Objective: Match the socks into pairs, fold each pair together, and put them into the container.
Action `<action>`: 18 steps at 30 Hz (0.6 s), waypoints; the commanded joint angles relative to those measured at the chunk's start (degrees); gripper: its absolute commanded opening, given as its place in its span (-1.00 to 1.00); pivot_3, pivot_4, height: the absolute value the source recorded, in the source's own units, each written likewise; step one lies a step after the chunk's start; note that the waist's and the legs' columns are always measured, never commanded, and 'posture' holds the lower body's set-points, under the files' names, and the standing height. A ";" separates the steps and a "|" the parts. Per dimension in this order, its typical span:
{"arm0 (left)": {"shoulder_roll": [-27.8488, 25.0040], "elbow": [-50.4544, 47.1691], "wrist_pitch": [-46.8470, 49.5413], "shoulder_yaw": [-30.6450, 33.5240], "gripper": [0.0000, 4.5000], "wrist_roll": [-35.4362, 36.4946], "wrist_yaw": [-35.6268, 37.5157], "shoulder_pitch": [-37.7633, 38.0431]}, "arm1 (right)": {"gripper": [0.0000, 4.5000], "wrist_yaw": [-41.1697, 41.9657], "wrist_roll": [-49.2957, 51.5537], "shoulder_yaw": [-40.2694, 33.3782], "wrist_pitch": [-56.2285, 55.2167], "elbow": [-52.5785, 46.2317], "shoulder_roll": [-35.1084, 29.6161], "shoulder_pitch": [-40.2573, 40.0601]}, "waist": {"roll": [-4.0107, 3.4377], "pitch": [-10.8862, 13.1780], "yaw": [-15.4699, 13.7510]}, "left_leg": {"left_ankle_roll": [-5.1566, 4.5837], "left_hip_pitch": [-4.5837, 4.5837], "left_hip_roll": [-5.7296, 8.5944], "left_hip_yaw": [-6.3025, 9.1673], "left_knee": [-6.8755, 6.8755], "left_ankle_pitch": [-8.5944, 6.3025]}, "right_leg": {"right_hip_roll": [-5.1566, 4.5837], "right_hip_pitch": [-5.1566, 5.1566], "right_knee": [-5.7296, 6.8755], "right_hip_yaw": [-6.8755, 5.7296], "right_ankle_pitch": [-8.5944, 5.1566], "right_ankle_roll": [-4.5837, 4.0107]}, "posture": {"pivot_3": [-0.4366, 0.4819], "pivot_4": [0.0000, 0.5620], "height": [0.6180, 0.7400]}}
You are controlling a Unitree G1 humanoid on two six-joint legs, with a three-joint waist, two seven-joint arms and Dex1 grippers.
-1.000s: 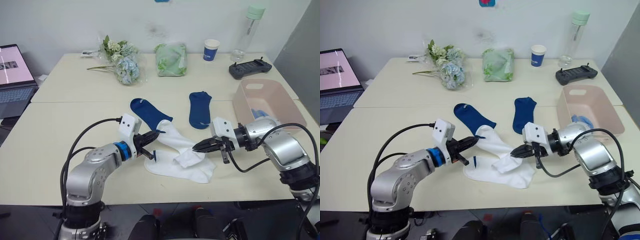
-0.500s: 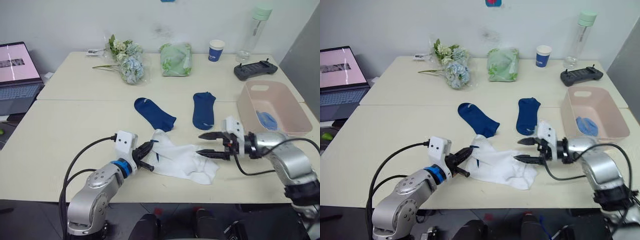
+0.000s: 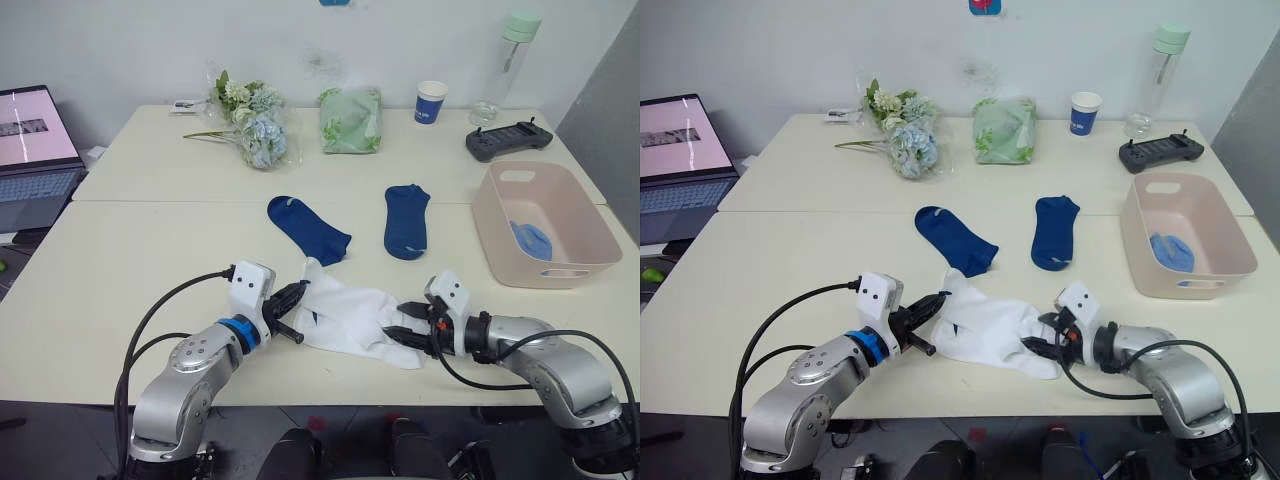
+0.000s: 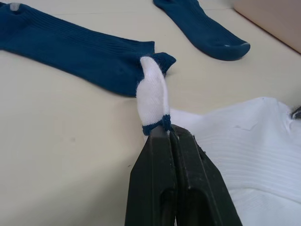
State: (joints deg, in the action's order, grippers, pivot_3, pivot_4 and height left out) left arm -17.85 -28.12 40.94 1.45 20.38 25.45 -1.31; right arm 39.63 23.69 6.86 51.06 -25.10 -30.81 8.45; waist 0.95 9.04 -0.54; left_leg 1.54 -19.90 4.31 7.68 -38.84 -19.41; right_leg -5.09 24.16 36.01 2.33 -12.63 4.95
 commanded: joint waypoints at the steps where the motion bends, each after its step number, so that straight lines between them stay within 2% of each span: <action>1: 0.44 -0.34 -1.32 -0.75 -1.00 0.59 -0.32 -1.61 | 0.38 -2.36 2.71 -0.25 5.25 -1.68 1.96 2.70 | -0.01 0.00 0.10 | 0.00 0.01 0.01 0.00 0.00 0.00 | 0.02 0.00 0.02 -0.01 0.00 0.00 | -0.05 -0.47 1.00; 10: 0.33 -0.91 -1.53 -0.85 -1.00 0.93 -0.51 -0.84 | 0.38 -4.25 3.24 -2.35 9.35 -0.38 -0.17 5.64 | -0.01 0.00 0.47 | 0.00 0.01 0.02 0.02 0.02 0.00 | 0.05 0.00 0.01 -0.03 0.00 0.00 | -0.05 -0.47 1.00; 18: 0.48 -0.66 -1.68 -1.44 -1.00 1.10 -0.69 -0.89 | 0.38 -6.20 3.07 -1.77 9.81 3.53 2.29 9.29 | -0.01 0.00 0.62 | 0.00 0.01 0.02 0.01 0.04 0.00 | 0.07 0.03 0.03 -0.04 0.00 0.00 | -0.05 -0.47 1.00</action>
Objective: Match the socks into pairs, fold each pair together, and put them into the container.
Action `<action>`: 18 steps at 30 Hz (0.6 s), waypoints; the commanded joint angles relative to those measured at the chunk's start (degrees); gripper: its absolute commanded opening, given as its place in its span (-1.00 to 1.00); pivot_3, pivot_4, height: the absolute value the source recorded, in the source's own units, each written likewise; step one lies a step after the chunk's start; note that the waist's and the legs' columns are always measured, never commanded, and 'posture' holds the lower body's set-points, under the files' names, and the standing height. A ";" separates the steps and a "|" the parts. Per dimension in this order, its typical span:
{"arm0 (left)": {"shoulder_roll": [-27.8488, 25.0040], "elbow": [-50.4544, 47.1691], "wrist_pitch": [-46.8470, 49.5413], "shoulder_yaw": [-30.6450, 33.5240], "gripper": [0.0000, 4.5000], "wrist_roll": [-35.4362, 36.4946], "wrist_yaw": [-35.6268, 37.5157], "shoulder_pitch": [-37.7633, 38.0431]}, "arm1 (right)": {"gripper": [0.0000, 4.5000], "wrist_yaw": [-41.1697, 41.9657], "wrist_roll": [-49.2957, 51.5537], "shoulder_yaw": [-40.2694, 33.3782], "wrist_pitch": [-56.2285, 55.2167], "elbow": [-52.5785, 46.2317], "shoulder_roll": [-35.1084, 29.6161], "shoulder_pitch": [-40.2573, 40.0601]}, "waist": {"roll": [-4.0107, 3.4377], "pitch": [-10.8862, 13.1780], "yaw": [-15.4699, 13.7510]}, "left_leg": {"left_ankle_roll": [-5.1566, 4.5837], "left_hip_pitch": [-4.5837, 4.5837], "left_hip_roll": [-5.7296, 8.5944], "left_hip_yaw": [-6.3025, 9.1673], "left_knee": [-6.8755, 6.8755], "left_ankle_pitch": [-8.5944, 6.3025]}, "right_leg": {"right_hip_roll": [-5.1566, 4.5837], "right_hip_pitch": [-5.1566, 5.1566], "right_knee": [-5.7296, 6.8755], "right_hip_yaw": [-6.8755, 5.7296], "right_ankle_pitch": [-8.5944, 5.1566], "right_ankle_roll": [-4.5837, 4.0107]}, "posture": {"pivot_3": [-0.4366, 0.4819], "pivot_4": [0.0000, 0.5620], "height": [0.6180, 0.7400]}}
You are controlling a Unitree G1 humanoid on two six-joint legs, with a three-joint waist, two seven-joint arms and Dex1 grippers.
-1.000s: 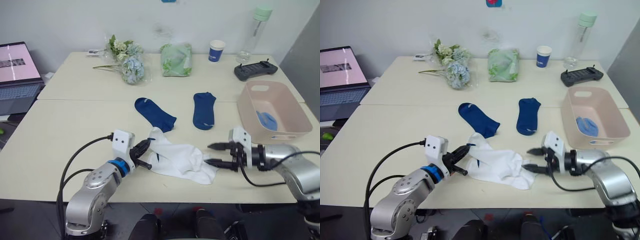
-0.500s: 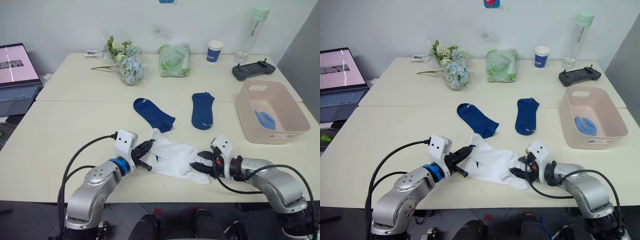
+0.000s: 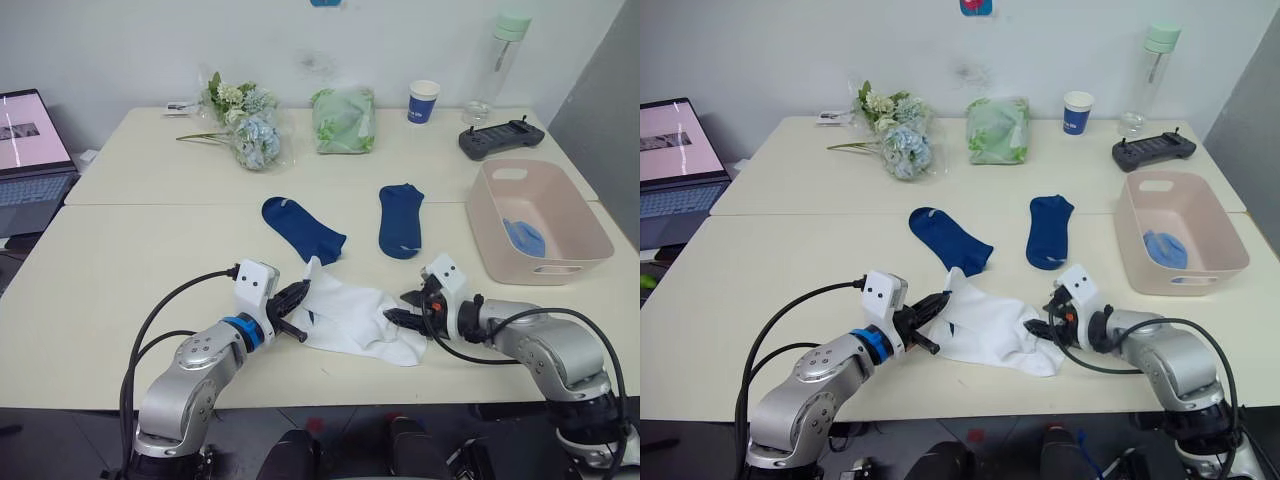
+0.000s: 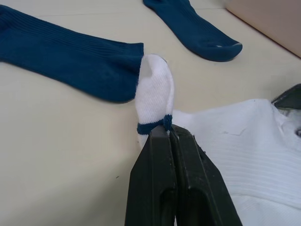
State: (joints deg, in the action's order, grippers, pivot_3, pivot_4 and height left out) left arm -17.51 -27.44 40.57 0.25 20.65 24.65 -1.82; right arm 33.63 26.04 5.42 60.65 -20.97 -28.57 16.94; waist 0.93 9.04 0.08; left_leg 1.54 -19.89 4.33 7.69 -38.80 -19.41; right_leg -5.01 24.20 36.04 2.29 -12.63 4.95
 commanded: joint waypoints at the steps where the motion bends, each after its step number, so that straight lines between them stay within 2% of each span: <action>1: 0.14 -1.31 -1.33 -0.27 -1.00 0.84 0.09 -0.43 | 0.38 -0.16 0.66 -0.15 0.19 -0.52 0.00 0.82 | 0.00 0.00 0.00 | 0.00 -0.01 0.00 0.00 0.00 0.00 | -0.01 0.00 -0.01 0.00 0.00 0.00 | -0.05 -0.47 1.00; 4: 0.11 -1.68 -1.23 -0.13 -1.00 1.03 0.00 -0.13 | 0.38 0.03 2.08 -0.93 0.95 -1.45 0.67 0.50 | 0.00 0.00 -0.01 | 0.00 -0.01 0.00 0.00 0.00 0.00 | -0.03 -0.01 -0.02 0.02 0.00 0.00 | -0.05 -0.47 1.00; 7: -0.12 -1.78 -1.52 -0.11 -1.00 0.75 -0.12 0.40 | 0.14 0.58 4.91 -3.09 2.74 -2.49 1.39 0.70 | 0.00 0.00 -0.01 | 0.00 0.00 -0.01 0.00 0.00 0.00 | -0.02 -0.01 -0.01 0.01 0.00 0.00 | -0.05 -0.47 1.00; 14: -0.43 -2.14 -1.92 0.62 -1.00 1.83 0.13 0.73 | -0.93 -0.30 7.05 -4.99 4.22 -3.73 1.66 0.71 | 0.00 0.00 0.00 | 0.00 0.00 0.00 -0.01 0.00 0.00 | -0.02 -0.01 -0.01 0.01 0.00 0.00 | -0.05 -0.47 1.00; 15: -0.42 -2.33 -2.07 0.97 -1.00 2.24 0.23 0.88 | -0.99 -0.40 7.38 -5.27 4.38 -4.29 1.59 0.48 | 0.00 0.00 0.00 | 0.00 0.00 -0.01 -0.01 0.00 0.00 | -0.02 -0.01 -0.01 0.01 0.00 0.00 | -0.05 -0.47 1.00; 18: 0.14 -3.60 -2.33 2.02 -1.00 3.99 0.05 1.14 | -0.99 -0.84 8.53 -6.57 5.07 -5.39 1.26 0.54 | 0.00 0.00 0.00 | 0.00 0.00 -0.01 -0.01 0.00 0.00 | -0.02 -0.01 -0.01 0.01 0.00 0.00 | -0.05 -0.47 1.00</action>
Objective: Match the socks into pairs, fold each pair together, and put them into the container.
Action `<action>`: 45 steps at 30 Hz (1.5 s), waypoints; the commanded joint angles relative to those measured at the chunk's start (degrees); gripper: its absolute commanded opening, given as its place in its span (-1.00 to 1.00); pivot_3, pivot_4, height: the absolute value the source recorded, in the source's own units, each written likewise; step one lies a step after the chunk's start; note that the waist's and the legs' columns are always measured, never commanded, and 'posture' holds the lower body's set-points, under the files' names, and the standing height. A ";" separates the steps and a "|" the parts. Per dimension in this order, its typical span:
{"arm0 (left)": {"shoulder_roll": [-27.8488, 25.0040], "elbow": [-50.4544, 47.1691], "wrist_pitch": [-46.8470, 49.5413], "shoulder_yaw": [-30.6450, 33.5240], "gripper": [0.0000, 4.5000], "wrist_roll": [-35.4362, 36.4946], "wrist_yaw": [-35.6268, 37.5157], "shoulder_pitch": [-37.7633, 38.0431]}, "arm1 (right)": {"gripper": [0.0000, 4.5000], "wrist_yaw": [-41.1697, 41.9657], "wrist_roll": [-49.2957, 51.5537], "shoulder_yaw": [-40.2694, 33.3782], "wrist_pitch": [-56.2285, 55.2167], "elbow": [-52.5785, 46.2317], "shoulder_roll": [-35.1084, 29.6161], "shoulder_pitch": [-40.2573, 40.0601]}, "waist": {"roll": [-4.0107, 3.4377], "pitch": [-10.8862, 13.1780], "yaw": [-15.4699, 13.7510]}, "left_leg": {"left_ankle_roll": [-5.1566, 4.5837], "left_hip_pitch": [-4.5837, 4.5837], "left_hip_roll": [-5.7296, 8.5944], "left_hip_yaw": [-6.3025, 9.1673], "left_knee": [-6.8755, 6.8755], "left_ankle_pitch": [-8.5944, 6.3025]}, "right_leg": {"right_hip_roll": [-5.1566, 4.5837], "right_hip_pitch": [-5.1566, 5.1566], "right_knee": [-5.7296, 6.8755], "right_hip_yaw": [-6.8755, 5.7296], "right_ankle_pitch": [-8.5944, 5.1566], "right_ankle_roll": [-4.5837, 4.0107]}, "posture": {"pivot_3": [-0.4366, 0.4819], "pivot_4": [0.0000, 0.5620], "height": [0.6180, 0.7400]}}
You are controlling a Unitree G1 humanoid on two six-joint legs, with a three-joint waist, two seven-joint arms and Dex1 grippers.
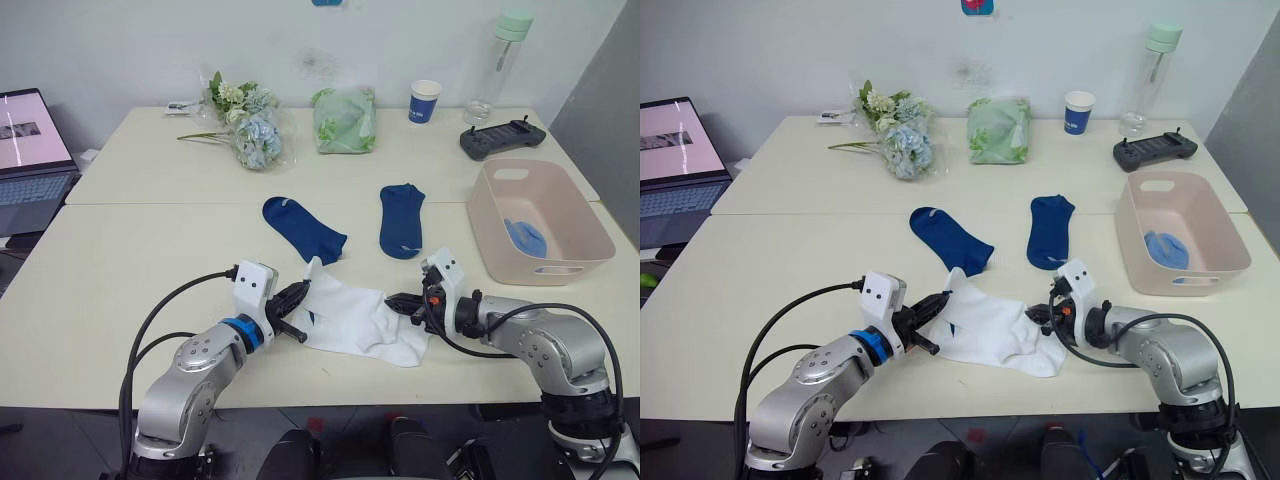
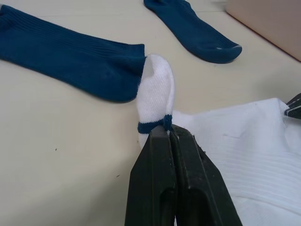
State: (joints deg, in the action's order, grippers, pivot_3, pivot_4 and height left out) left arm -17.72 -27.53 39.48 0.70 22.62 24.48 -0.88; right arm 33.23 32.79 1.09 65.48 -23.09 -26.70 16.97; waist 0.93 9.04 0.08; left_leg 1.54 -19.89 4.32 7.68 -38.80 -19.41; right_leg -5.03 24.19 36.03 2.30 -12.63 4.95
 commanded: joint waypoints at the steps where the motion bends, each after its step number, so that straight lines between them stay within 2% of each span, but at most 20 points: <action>1: 0.59 -4.11 -1.08 1.66 -1.00 2.71 0.11 0.50 | -0.99 -0.62 2.00 -2.80 0.41 -3.30 -0.73 0.94 | 0.00 0.00 -0.01 | 0.00 0.00 -0.01 0.00 0.00 0.00 | 0.00 0.00 0.00 0.00 0.00 0.00 | -0.05 -0.47 1.00; 5: 1.66 -5.16 -1.40 1.68 -1.00 3.62 -1.16 2.49 | -0.99 0.12 2.75 -3.95 1.10 -2.47 -3.08 4.46 | -0.01 0.01 0.00 | 0.00 0.00 -0.01 -0.02 0.00 0.00 | -0.01 0.00 0.00 0.03 0.00 0.00 | -0.05 -0.47 1.00; 10: 3.81 -3.40 -2.32 0.26 -1.00 2.31 -3.31 2.11 | -0.99 2.60 -3.90 1.97 -6.25 5.12 -8.75 9.86 | 0.00 0.00 0.00 | 0.00 0.01 0.03 0.00 0.00 0.00 | 0.00 -0.03 -0.01 -0.04 0.00 0.00 | -0.05 -0.47 1.00; 13: 4.42 -1.39 -2.02 -0.02 -1.00 1.92 -4.30 1.48 | -0.99 2.94 -7.63 4.62 -11.24 10.36 -8.84 11.51 | 0.00 0.00 0.01 | 0.00 0.00 0.05 -0.03 0.00 0.00 | 0.00 -0.03 -0.02 -0.04 0.00 0.00 | -0.05 -0.47 1.00; 18: 5.00 -0.14 -3.54 -1.36 -1.00 1.38 -4.52 1.33 | -0.99 4.61 -10.09 8.29 -15.10 11.20 -8.03 11.46 | 0.01 0.01 0.01 | 0.00 -0.04 0.00 -0.02 0.00 0.00 | 0.00 0.03 -0.02 -0.01 0.00 0.00 | -0.05 -0.47 1.00; 19: 5.06 -0.01 -4.07 -1.50 -0.92 1.07 -4.61 1.42 | -1.00 4.70 -10.57 8.48 -16.16 11.20 -7.76 11.31 | 0.00 0.01 0.00 | 0.00 -0.03 0.00 -0.02 0.00 0.00 | -0.01 0.03 -0.02 0.00 0.00 0.00 | -0.05 -0.47 1.00; 22: 5.66 0.34 -5.42 -1.01 -0.60 1.35 -4.90 1.45 | -0.71 5.77 -10.42 7.95 -19.02 10.93 -6.90 10.26 | 0.01 0.01 -0.02 | 0.00 -0.03 0.00 -0.01 0.00 0.00 | -0.01 0.02 -0.02 0.00 0.00 0.00 | -0.05 -0.47 1.00; 25: 5.42 0.01 -5.70 0.13 -0.19 1.84 -5.09 1.76 | -0.27 6.28 -10.79 6.53 -20.75 10.65 -7.28 9.16 | 0.01 0.01 -0.02 | 0.00 -0.03 -0.01 0.00 0.00 0.00 | -0.01 0.01 -0.03 -0.01 0.00 0.00 | -0.05 -0.47 1.00; 28: 2.71 -0.95 -4.33 4.61 0.23 2.92 -5.31 1.62 | 0.20 7.21 -12.40 3.10 -30.12 9.85 -8.06 6.90 | 0.00 0.01 -0.05 | 0.00 -0.04 0.00 0.00 0.00 0.00 | -0.01 0.03 -0.03 -0.01 0.00 0.00 | -0.05 -0.47 1.00; 30: -1.41 -0.71 -4.68 8.21 0.50 3.62 -2.96 1.03 | 0.50 10.68 -9.71 1.38 -32.33 6.72 -8.71 4.08 | 0.01 0.02 -0.04 | 0.00 -0.03 0.00 0.00 0.01 0.00 | 0.00 0.02 -0.03 -0.02 0.00 0.00 | -0.05 -0.47 1.00; 32: -8.52 0.00 -9.73 8.00 0.78 1.42 4.61 2.31 | 0.51 15.46 -10.12 2.61 -36.05 3.67 -11.31 0.82 | 0.00 0.02 0.01 | 0.00 -0.03 -0.01 0.02 0.04 0.00 | 0.02 0.03 -0.02 -0.04 -0.01 0.01 | -0.05 -0.47 1.00; 35: -16.20 4.25 -19.38 7.69 0.78 -1.91 13.27 3.22 | 0.51 18.53 -12.16 3.90 -41.01 1.51 -13.24 -2.52 | -0.05 0.04 0.03 | 0.01 0.00 0.00 -0.02 0.09 -0.01 | 0.05 0.02 -0.07 -0.05 -0.02 0.01 | -0.05 -0.47 1.00; 38: -23.34 13.50 -35.32 4.22 0.78 -9.12 22.42 0.79 | 0.51 21.02 -18.93 8.25 -48.64 2.32 -15.90 -4.58 | -0.06 0.04 0.02 | 0.01 0.01 0.00 -0.05 0.05 0.00 | 0.01 -0.02 -0.06 -0.03 -0.01 0.00 | -0.05 -0.47 1.00; 42: -26.29 25.15 -51.18 -0.71 0.78 -16.02 27.47 -4.32 | 0.51 22.17 -22.91 11.27 -53.91 4.27 -16.38 -5.11 | -0.06 0.05 0.02 | 0.00 0.02 0.02 -0.07 0.05 0.00 | 0.02 -0.03 -0.06 -0.06 -0.01 -0.01 | -0.05 -0.47 1.00; 45: -25.39 33.02 -58.80 -4.15 0.78 -22.43 25.47 -9.08 | 0.51 22.14 -25.81 13.11 -55.76 5.19 -16.06 -4.45 | -0.05 0.05 -0.01 | 0.01 -0.02 0.00 -0.02 0.05 0.00 | 0.01 0.01 -0.08 -0.08 -0.01 -0.01 | -0.05 -0.47 1.00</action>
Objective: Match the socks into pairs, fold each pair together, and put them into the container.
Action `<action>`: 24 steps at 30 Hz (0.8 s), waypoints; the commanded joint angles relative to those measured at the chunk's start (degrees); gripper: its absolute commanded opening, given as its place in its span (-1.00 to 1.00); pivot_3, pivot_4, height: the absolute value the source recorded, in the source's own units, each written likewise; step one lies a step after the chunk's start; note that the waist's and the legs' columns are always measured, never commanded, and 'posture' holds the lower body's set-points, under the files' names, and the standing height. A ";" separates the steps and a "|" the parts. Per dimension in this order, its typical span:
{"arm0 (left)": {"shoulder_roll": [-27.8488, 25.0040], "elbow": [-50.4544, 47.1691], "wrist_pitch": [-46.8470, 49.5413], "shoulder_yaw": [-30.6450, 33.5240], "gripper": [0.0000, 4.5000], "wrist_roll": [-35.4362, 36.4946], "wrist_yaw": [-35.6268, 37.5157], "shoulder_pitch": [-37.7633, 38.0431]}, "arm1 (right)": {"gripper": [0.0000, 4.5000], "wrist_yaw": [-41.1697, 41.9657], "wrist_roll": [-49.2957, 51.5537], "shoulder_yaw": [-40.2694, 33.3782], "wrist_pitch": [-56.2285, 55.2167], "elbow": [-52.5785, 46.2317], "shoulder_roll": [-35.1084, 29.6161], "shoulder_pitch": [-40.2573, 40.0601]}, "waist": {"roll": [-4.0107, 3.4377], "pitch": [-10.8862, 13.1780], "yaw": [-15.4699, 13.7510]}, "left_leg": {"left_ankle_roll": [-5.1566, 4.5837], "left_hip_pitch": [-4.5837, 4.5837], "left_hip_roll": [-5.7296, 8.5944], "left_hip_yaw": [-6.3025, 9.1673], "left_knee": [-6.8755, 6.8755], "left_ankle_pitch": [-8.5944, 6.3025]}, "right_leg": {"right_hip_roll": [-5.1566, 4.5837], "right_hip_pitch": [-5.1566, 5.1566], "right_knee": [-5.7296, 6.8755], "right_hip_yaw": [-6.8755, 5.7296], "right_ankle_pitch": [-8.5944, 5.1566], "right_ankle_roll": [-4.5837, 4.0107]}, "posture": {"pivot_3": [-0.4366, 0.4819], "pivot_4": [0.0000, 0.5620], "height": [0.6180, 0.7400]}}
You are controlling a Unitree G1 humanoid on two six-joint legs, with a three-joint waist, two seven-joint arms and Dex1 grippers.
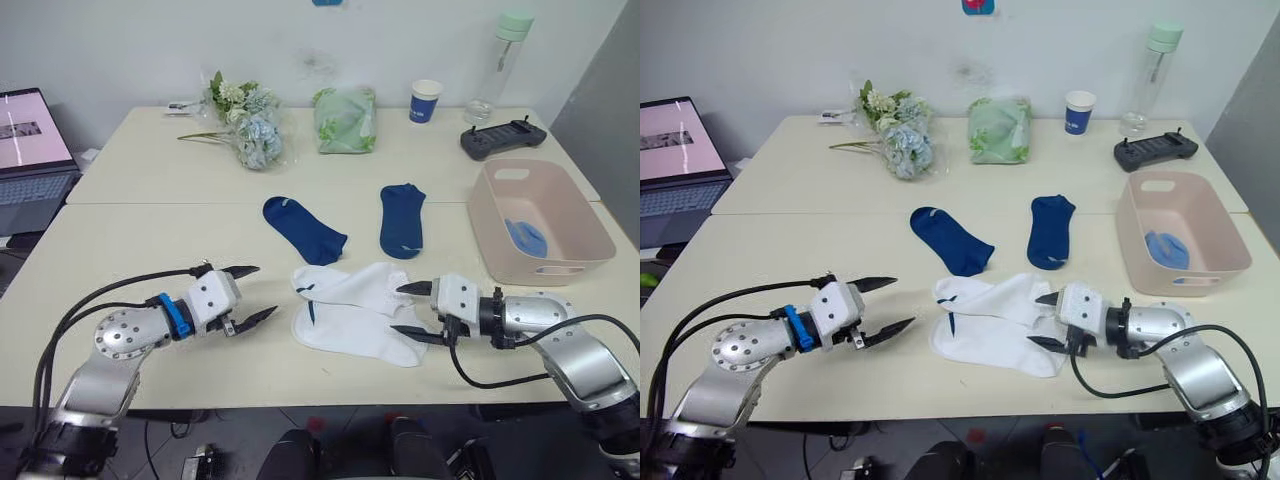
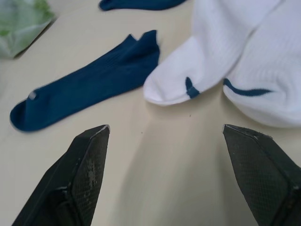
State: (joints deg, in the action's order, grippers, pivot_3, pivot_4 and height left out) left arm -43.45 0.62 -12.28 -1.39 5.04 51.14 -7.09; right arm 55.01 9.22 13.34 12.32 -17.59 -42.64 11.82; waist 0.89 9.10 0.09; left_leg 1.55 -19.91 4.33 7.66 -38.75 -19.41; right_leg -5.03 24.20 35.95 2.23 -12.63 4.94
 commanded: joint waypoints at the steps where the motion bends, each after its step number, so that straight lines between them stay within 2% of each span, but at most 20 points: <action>1: 1.26 7.25 -10.29 -3.82 0.78 -7.37 -2.22 -4.91 | 0.51 0.45 -4.23 1.96 -4.46 0.65 -0.24 1.21 | 0.00 0.00 -0.01 | 0.00 0.01 0.01 0.01 0.00 0.00 | 0.00 0.00 0.00 0.00 0.00 0.00 | -0.05 -0.47 1.00; 8: 3.62 15.86 -22.39 -8.65 0.78 -14.33 -5.50 -10.36 | 0.51 0.01 -10.49 4.92 -10.40 4.30 0.53 3.29 | -0.01 -0.01 -0.02 | 0.00 0.01 0.02 0.01 0.00 0.00 | 0.00 0.02 0.02 0.00 0.00 0.01 | -0.05 -0.47 1.00; 18: 4.94 22.90 -28.00 -12.06 0.78 -17.00 -5.98 -15.24 | 0.51 -0.58 -14.54 5.97 -10.89 6.20 3.25 5.17 | -0.02 -0.03 -0.27 | -0.01 0.03 0.07 0.03 -0.07 0.01 | 0.00 -0.04 0.06 -0.01 0.01 0.02 | -0.05 -0.47 1.00; 20: 4.97 23.19 -28.32 -12.21 0.60 -17.01 -6.14 -15.42 | 0.51 -0.97 -15.19 5.51 -11.32 7.12 3.37 5.74 | -0.02 -0.03 -0.23 | -0.01 0.02 0.07 0.03 -0.06 0.01 | 0.00 -0.03 0.06 -0.01 0.01 0.02 | -0.05 -0.47 1.00; 24: 4.94 23.92 -28.97 -12.79 0.08 -16.95 -5.86 -15.71 | 0.10 -0.30 -14.73 4.78 -11.88 7.97 3.08 6.41 | -0.02 -0.03 -0.18 | -0.01 0.03 0.08 0.03 -0.06 0.01 | 0.01 -0.03 0.07 -0.01 0.01 0.02 | -0.05 -0.47 1.00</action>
State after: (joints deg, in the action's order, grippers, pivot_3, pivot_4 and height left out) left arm -38.69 23.67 -41.02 -13.39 -11.21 45.24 -22.63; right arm 54.70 -5.66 19.41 1.54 -8.83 -39.25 17.20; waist 0.87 9.07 -0.10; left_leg 1.53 -19.88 4.41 7.69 -38.81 -19.40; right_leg -5.02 24.17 36.03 2.22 -12.63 4.96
